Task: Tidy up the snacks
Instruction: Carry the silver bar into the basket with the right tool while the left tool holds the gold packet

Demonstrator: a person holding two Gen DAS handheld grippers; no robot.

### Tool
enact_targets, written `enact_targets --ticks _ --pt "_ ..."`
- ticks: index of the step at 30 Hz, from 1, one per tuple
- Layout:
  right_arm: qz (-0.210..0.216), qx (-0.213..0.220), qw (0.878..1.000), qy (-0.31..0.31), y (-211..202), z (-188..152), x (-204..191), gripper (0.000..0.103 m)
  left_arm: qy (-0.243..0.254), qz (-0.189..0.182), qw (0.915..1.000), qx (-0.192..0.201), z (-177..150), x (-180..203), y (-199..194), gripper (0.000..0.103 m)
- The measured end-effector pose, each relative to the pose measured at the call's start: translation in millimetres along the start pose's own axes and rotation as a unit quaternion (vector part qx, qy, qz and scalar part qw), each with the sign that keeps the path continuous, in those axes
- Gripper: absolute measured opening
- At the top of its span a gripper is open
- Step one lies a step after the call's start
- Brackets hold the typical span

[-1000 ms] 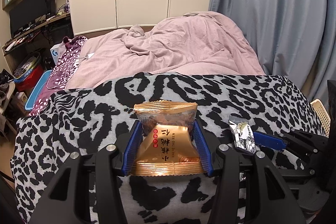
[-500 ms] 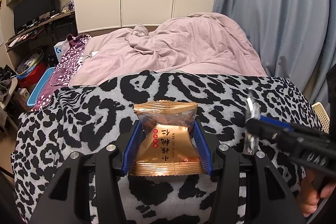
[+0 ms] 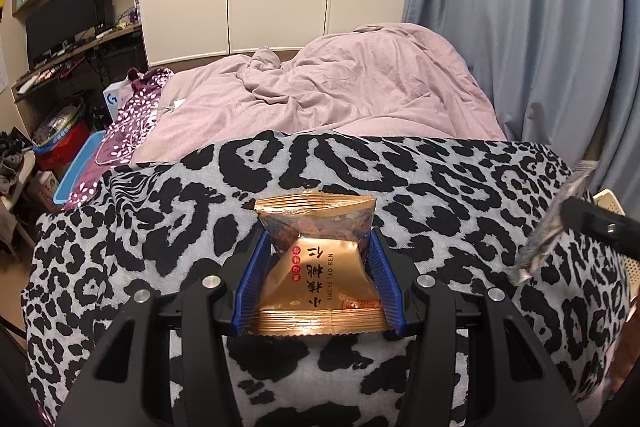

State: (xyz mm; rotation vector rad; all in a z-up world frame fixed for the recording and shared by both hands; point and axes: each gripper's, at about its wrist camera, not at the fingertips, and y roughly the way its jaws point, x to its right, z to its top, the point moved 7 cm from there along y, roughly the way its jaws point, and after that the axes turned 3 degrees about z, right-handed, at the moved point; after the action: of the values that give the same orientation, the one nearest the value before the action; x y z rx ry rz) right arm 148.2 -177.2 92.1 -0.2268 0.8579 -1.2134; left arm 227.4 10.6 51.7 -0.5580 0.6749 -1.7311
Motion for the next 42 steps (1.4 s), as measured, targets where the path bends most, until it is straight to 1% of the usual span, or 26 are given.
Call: enact_targets --ticks 2,6,10,19,27,34,38,42 --pt "-0.004 0.006 1.000 0.001 -11 -2 7 0.037 0.004 -0.001 1.0000 -0.001 0 5 -1 0.051" --pt "-0.014 0.006 1.000 0.002 -21 -8 18 0.037 0.019 -0.002 0.9998 0.003 1 23 -4 0.051" --pt "-0.019 0.011 1.000 0.020 -34 -15 37 0.037 0.040 0.000 0.9991 0.011 1 42 -9 0.051" --pt "-0.031 0.052 0.997 0.046 -84 -18 71 0.037 0.074 -0.020 0.9970 0.009 0 90 -9 0.051" --pt "-0.056 0.093 0.991 0.085 -129 -22 117 0.037 0.111 -0.042 0.9930 0.008 -1 146 -12 0.051" --pt "-0.091 0.130 0.979 0.130 -174 -32 174 0.037 0.144 -0.064 0.9875 0.007 -2 197 -13 0.051" --pt "-0.122 0.154 0.968 0.154 -204 -40 210 0.037 0.165 -0.079 0.9831 0.006 -6 229 -14 0.051" --pt "-0.161 0.175 0.954 0.185 -237 -55 250 0.037 0.191 -0.098 0.9767 0.004 -9 266 -14 0.051"
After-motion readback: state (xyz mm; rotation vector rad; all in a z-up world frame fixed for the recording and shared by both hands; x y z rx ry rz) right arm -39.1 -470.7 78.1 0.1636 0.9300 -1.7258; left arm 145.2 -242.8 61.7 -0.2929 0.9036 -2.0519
